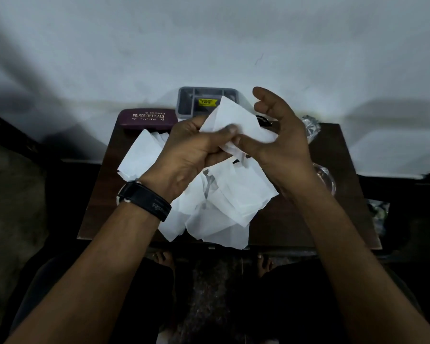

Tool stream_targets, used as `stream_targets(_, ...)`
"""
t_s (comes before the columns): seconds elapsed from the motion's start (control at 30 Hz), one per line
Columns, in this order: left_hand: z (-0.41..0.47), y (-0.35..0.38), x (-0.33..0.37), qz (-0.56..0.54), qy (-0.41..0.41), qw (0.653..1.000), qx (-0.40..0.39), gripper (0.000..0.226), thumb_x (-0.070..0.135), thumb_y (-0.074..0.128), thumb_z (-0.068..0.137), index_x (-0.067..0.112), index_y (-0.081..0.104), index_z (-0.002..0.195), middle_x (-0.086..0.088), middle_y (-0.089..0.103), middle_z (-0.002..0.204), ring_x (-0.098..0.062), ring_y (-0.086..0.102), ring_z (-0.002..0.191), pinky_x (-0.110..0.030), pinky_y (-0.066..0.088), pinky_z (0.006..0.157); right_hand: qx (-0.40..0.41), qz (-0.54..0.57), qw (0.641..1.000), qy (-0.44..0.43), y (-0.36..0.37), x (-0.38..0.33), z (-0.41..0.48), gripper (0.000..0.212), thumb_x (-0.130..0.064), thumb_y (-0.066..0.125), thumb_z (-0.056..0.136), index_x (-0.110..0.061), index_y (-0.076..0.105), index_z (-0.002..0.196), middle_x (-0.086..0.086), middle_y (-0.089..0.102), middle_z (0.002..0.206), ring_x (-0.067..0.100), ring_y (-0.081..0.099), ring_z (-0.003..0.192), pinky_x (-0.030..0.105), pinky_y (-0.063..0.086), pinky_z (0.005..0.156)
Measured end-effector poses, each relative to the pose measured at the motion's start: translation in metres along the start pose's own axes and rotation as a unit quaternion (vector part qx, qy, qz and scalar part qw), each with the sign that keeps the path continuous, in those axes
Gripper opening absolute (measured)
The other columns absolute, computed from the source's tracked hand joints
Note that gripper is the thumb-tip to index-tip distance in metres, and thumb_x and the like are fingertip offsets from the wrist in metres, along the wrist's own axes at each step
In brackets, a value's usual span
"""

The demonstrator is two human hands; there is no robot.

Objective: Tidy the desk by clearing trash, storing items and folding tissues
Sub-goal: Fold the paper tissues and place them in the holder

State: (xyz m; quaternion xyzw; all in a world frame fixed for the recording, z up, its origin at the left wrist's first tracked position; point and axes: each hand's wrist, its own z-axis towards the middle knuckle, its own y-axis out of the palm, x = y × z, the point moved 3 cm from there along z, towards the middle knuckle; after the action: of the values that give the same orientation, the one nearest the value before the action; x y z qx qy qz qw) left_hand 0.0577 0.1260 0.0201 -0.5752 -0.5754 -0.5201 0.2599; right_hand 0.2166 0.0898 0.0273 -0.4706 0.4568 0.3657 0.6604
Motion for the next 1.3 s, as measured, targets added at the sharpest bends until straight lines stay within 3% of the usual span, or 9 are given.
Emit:
stream_targets(0.13,0.004,-0.009,-0.002,0.066,0.070,0.995,-0.001,0.027,0.000,0.065,0.097,0.003,0.070,0.123,-0.013,0.077,0.115,-0.025,0.076,0.105,-0.034,0.063,0.084,-0.004,0.212,0.973,0.093,-0.004,-0.007,0.001,0.065,-0.014,0.084,0.081,-0.026,0.058,0.139,0.001,0.064,0.128,0.010,0.067,0.110,0.036,0.058,0.096)
stream_targets(0.3,0.001,-0.009,0.006,0.173,0.134,0.975,-0.022,0.031,-0.002,0.063,0.098,0.020,0.069,0.119,-0.001,0.079,0.108,-0.020,0.077,0.100,-0.039,0.063,0.088,-0.043,0.568,0.810,0.141,-0.023,-0.008,0.004,0.057,-0.003,0.073,0.083,-0.015,0.055,0.136,0.008,0.058,0.130,0.019,0.063,0.097,0.038,0.048,0.107)
stream_targets(0.37,0.001,-0.008,0.007,0.216,0.163,0.962,-0.024,0.032,0.002,0.062,0.097,0.023,0.069,0.120,-0.004,0.078,0.111,-0.030,0.075,0.102,-0.049,0.062,0.090,-0.050,0.618,0.774,0.132,-0.029,-0.009,0.005,0.053,-0.003,0.071,0.085,-0.019,0.055,0.133,0.007,0.054,0.135,0.019,0.062,0.099,0.035,0.052,0.097)
stream_targets(0.57,-0.002,-0.007,0.010,0.303,0.179,0.935,-0.042,0.033,0.008,0.064,0.094,0.024,0.070,0.122,-0.006,0.077,0.112,-0.034,0.074,0.098,-0.056,0.061,0.084,-0.042,0.233,0.960,0.148,-0.016,-0.005,0.001,0.045,-0.035,0.076,0.083,-0.022,0.066,0.124,-0.009,0.076,0.106,0.011,0.073,0.094,0.028,0.056,0.074)
stream_targets(0.7,-0.002,-0.009,0.011,0.273,0.074,0.958,-0.043,0.032,0.002,0.065,0.089,0.019,0.075,0.114,-0.005,0.079,0.098,-0.025,0.077,0.085,-0.050,0.065,0.074,-0.173,0.171,0.954,0.176,-0.014,0.002,0.003,0.091,-0.048,0.088,0.068,-0.019,0.050,0.146,-0.001,0.068,0.133,0.012,0.066,0.120,0.034,0.053,0.098)
stream_targets(0.8,-0.003,-0.010,0.014,0.271,0.053,0.960,-0.041,0.035,-0.002,0.062,0.086,0.020,0.078,0.108,-0.004,0.079,0.095,-0.019,0.077,0.081,-0.040,0.064,0.065,-0.246,0.153,0.937,0.196,-0.010,0.007,-0.001,0.073,-0.025,0.087,0.075,-0.017,0.055,0.140,0.005,0.073,0.125,0.023,0.070,0.117,0.046,0.053,0.105)
stream_targets(0.93,-0.001,-0.014,0.014,0.280,0.065,0.958,-0.016,0.026,0.004,0.065,0.090,0.024,0.076,0.102,0.001,0.078,0.095,-0.012,0.077,0.079,-0.037,0.064,0.062,-0.188,0.159,0.949,0.199,-0.006,0.011,0.000,0.048,-0.003,0.078,0.083,-0.007,0.066,0.130,0.012,0.076,0.119,0.028,0.072,0.112,0.051,0.054,0.103)
stream_targets(1.03,0.001,-0.016,0.015,0.250,0.078,0.965,0.006,0.019,0.015,0.068,0.096,0.020,0.074,0.114,-0.001,0.078,0.103,-0.011,0.077,0.087,-0.041,0.066,0.069,-0.150,0.221,0.936,0.230,-0.005,0.012,0.003,0.035,-0.012,0.074,0.090,-0.005,0.070,0.125,0.013,0.074,0.121,0.030,0.070,0.116,0.054,0.053,0.104)
stream_targets(1.3,-0.003,-0.009,0.011,0.134,0.054,0.989,0.034,0.025,0.032,0.071,0.095,0.016,0.076,0.114,-0.001,0.081,0.104,-0.019,0.079,0.091,-0.038,0.065,0.071,-0.052,0.209,0.956,0.201,-0.006,0.013,0.006,0.034,-0.007,0.078,0.086,-0.004,0.073,0.120,0.010,0.078,0.111,0.027,0.075,0.105,0.050,0.058,0.097)
